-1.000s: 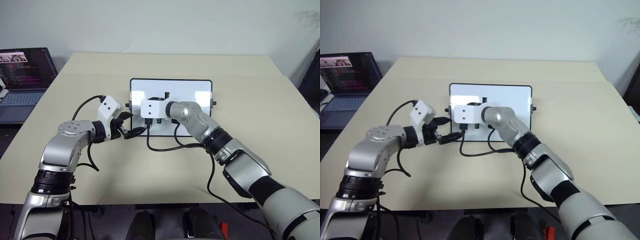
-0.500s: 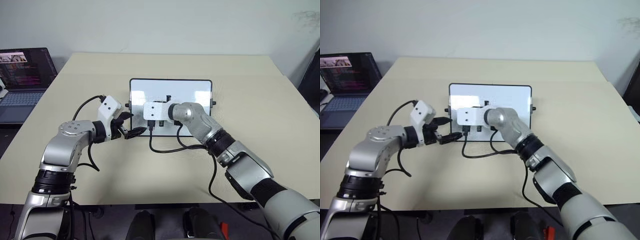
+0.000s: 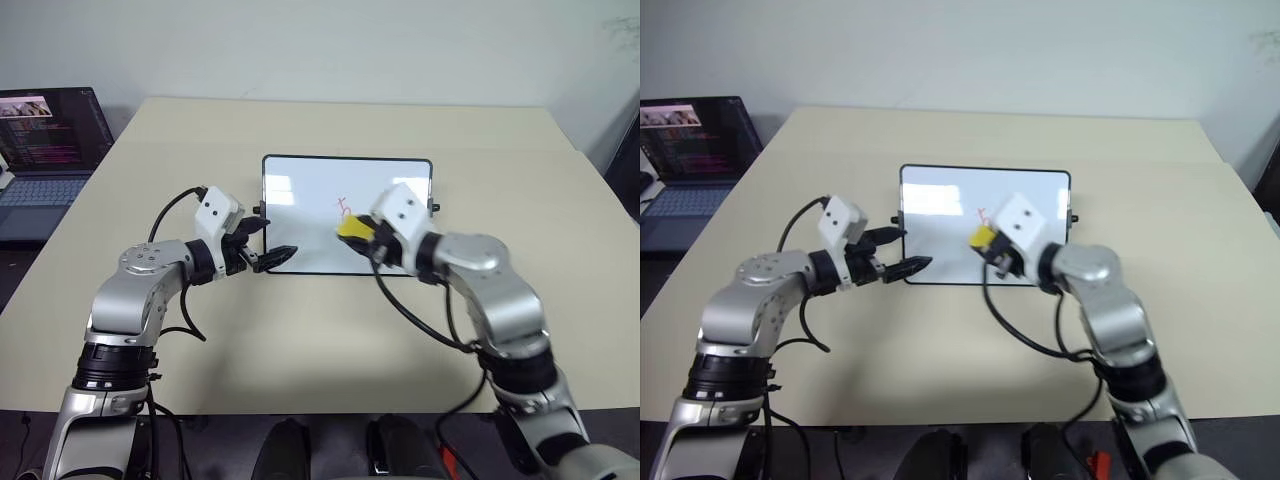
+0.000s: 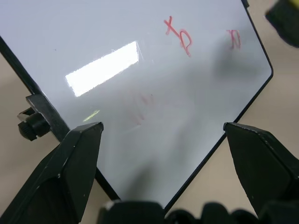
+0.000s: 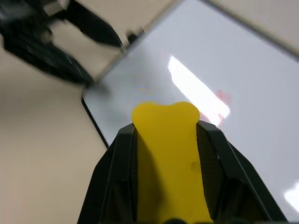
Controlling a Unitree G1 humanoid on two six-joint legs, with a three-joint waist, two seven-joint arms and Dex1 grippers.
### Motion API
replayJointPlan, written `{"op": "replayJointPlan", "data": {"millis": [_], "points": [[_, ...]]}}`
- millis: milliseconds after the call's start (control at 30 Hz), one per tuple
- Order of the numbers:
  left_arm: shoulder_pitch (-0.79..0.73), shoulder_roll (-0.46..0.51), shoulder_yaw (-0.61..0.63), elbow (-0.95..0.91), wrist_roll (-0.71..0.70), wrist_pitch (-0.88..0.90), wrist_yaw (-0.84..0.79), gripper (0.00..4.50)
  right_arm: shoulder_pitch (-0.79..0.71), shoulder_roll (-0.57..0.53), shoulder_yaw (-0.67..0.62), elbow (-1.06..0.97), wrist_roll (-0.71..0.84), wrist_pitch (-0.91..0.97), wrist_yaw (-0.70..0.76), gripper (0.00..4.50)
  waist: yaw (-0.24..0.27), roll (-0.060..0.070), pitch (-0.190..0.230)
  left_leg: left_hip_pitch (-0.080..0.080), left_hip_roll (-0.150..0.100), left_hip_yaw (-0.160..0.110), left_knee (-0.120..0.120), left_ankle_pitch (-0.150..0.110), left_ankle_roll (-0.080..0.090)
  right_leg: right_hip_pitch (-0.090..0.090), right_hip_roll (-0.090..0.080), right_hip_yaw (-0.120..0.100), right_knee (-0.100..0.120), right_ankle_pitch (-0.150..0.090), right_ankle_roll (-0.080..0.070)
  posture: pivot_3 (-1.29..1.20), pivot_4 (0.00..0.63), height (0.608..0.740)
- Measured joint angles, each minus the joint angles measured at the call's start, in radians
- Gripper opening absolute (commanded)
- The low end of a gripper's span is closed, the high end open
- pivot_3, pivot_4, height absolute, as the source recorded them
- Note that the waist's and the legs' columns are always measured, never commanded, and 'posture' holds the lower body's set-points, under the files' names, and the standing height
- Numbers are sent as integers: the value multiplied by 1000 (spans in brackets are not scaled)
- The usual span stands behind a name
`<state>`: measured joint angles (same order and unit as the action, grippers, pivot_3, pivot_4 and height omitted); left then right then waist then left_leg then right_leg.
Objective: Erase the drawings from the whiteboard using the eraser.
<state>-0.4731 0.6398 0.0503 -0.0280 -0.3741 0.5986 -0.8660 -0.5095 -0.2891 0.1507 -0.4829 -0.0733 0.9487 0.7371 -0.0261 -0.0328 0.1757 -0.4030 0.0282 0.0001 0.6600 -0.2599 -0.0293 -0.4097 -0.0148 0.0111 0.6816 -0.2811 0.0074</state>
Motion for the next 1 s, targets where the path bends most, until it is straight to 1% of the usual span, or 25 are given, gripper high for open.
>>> {"op": "replayJointPlan", "data": {"millis": [167,267,333,500,567,700,800,933,1000], "points": [[-28,-36,-3,10,-12,-2,-2,4500,76,-8,-95,-78,38,65,-81,1358,-6,0,0,2,1,0,0,0,0,1,3,1,1,0,0,0,150,740],[-34,-46,-6,33,-14,-11,-10,4500,111,-8,-105,-84,45,66,-133,1356,-7,0,0,2,2,1,-1,0,0,1,5,3,0,0,0,0,150,740],[-35,-48,-17,42,-13,-12,-15,4500,111,-15,-81,-83,42,47,-165,1356,-7,0,0,2,2,1,0,0,0,1,5,3,0,0,0,0,150,740],[-46,-48,-25,60,-13,-11,-18,4500,45,-31,59,-26,1,-60,-219,1356,-7,0,0,2,1,2,0,0,0,1,6,3,0,0,0,0,150,740],[-48,-48,-26,62,-14,-8,-19,4500,-15,-26,102,31,-14,-97,-232,1356,-6,0,0,2,1,2,0,0,0,1,7,3,0,0,0,0,150,740],[-49,-47,-27,65,-14,1,-21,4500,-140,-2,148,159,-25,-160,-243,1356,-5,0,0,2,1,2,0,0,0,1,6,3,0,0,0,0,150,740],[-50,-47,-29,66,-13,1,-22,4500,-234,8,184,304,-44,-229,-246,1356,-5,0,0,2,2,2,0,0,0,1,6,3,0,0,0,0,150,740],[-50,-47,-38,65,-11,1,-20,4500,-372,45,228,570,-93,-371,-271,1356,-6,0,0,2,2,2,0,0,0,0,5,3,0,0,0,0,150,740],[-50,-47,-43,64,-11,1,-20,4500,-412,66,232,666,-109,-431,-287,1356,-6,0,0,2,2,2,0,0,0,0,4,3,0,0,0,0,150,740]]}}
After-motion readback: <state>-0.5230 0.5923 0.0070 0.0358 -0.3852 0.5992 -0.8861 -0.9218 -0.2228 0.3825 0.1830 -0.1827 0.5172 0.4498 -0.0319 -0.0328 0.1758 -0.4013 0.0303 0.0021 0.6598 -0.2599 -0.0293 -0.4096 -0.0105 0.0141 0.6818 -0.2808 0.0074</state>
